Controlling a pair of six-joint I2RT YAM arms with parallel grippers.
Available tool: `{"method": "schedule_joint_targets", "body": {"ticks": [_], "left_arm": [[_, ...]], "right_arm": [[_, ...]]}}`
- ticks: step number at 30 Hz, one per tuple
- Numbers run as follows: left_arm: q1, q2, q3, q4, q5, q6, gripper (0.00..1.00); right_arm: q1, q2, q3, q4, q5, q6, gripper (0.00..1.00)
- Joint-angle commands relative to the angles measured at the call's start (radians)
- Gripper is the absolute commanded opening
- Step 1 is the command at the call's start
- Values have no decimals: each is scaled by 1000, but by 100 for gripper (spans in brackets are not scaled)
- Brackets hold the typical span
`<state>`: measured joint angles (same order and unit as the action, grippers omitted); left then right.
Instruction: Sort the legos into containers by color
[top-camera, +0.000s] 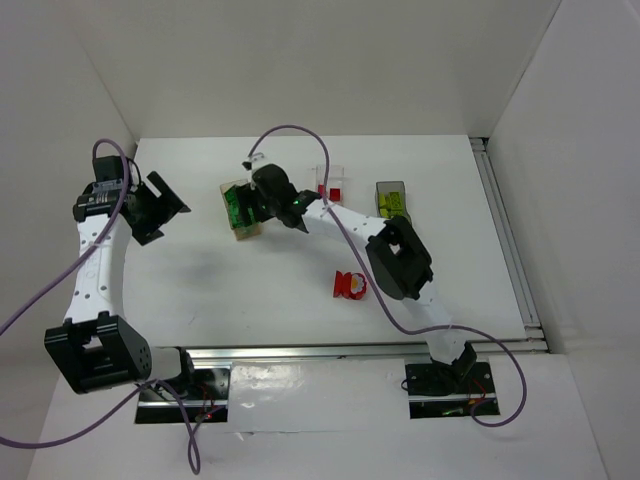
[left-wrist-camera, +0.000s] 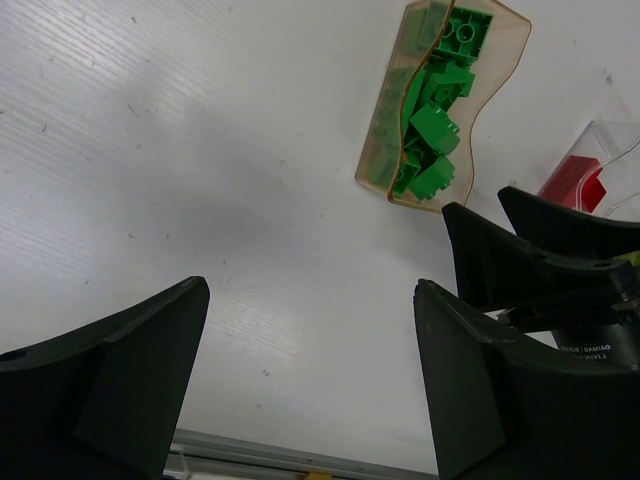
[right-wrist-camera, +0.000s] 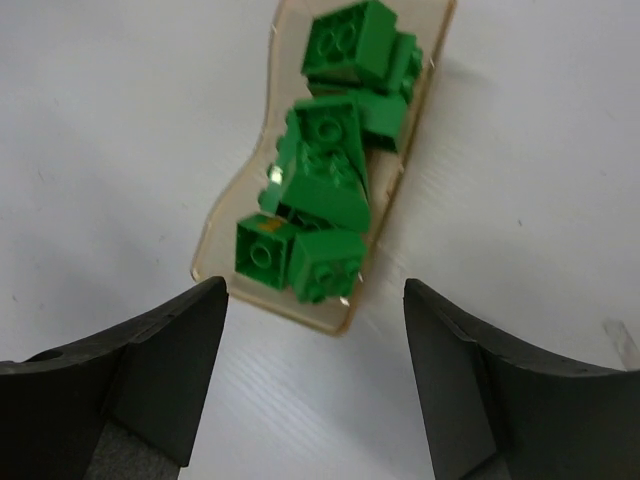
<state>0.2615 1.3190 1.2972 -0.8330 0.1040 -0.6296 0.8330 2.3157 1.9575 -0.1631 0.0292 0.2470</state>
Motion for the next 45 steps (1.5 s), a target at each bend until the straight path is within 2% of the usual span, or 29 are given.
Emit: {"method": "schedule_joint_targets", "body": {"ticks": [1, 2, 4, 5, 6, 8, 9, 11, 12, 13, 14, 17, 20, 23, 26, 32, 38, 42, 45], "left_arm": [[5, -43, -16, 17, 26, 16, 93], [5, -43, -25, 29, 26, 30, 93], [-5, -43, -26, 38, 36, 56, 93], [-14, -43, -26, 47, 36, 56, 93], [-48, -43, -26, 48, 36, 70, 93], [-89, -43, -36, 72, 26, 91, 93], [-144, -43, -36, 84, 42, 91, 93], [-217, -30, -36, 107, 33, 103, 93], [-290, -11, -36, 107, 33, 116, 93], [-324, 21, -24, 107, 22, 125, 93], [-355, 41, -15, 107, 11, 125, 93], [-438, 113, 20, 107, 11, 134, 93], [-485, 150, 47, 97, 2, 134, 93], [-510, 174, 71, 97, 2, 134, 93], [-559, 218, 95, 109, 142, 208, 93], [-602, 292, 155, 77, 123, 211, 94], [-611, 335, 174, 77, 114, 202, 94], [-611, 344, 183, 77, 105, 202, 94], [-611, 353, 183, 67, 80, 192, 94]], "right_arm": [[9, -177, -103, 76, 67, 1, 77], [9, -214, -180, 97, 116, 1, 71], [9, -350, -280, 125, 167, 11, 64], [9, -396, -333, 134, 220, 11, 57], [9, -489, -441, 134, 241, 30, 55], [-2, -582, -550, 94, 283, 80, 55], [-15, -670, -660, 73, 293, 124, 55], [-24, -749, -761, -8, 304, 170, 55], [-25, -783, -849, -38, 304, 191, 57], [-25, -841, -886, -70, 304, 227, 69], [-25, -864, -919, -138, 295, 247, 75], [-34, -930, -1002, -281, 270, 311, 87], [-44, -952, -1048, -367, 250, 385, 87], [-93, -983, -1126, -377, 186, 419, 89], [-167, -1009, -1216, -267, 43, 408, 89], [-232, -1000, -1304, -98, -144, 345, 89], [-193, -920, -1275, 69, -314, 258, 88], [-86, -837, -1182, 77, -420, 186, 88], [-48, -814, -1093, -21, -445, 100, 85]]}}
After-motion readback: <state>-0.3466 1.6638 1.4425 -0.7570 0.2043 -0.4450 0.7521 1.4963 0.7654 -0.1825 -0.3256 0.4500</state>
